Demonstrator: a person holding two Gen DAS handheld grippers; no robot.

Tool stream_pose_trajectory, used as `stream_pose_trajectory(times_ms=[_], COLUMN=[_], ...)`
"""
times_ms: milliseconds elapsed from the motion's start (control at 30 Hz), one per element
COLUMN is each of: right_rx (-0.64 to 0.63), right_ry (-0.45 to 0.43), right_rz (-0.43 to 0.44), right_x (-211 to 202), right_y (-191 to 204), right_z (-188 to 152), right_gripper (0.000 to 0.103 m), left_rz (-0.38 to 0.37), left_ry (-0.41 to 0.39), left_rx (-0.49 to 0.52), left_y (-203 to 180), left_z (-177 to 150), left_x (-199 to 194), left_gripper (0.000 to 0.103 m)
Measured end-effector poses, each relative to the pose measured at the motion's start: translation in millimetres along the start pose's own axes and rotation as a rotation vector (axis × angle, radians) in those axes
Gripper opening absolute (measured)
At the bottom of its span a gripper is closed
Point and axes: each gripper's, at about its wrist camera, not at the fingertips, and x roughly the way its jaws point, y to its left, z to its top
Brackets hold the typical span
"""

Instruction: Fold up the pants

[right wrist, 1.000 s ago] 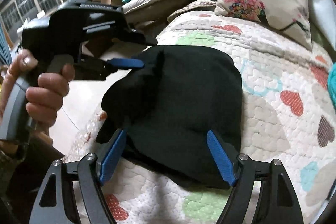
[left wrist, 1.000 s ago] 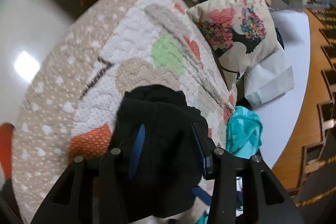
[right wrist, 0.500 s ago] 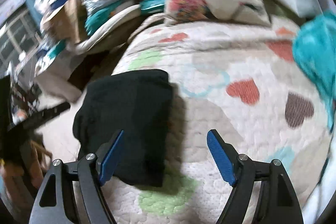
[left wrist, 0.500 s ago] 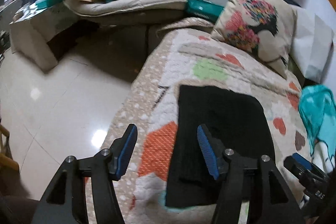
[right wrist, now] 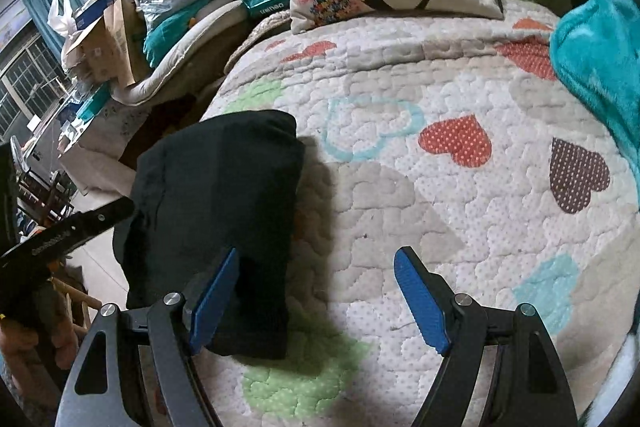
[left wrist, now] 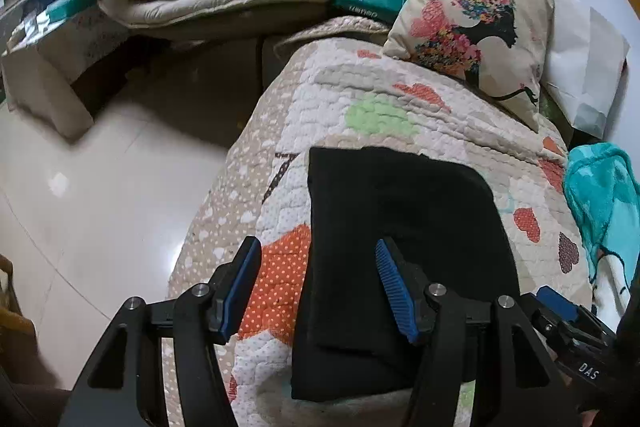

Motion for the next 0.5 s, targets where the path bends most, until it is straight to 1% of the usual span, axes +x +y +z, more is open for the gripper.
stream_pose_trajectory(times_ms=[233, 367, 500], right_rx=[-0.015, -0.037, -0.068], right_ry=[-0.024, -0.042, -0.055], right_rz=[-0.008, -0.003, -0.008], right_x=[-3, -7, -10], right_y=[5, 11, 18], right_z=[0, 0, 0], right_gripper=[0.084, 0.084, 0.084], left_rz=[0.043, 0.041, 0.04], left_ry=[-0.087, -0.098, -0.08], left_rx=[0.09, 0.112, 0.106], left_y=[-14, -19, -18], left_z=[1, 1, 1], left_x=[-19, -22, -18], left_gripper=[0.059, 0.059, 0.059])
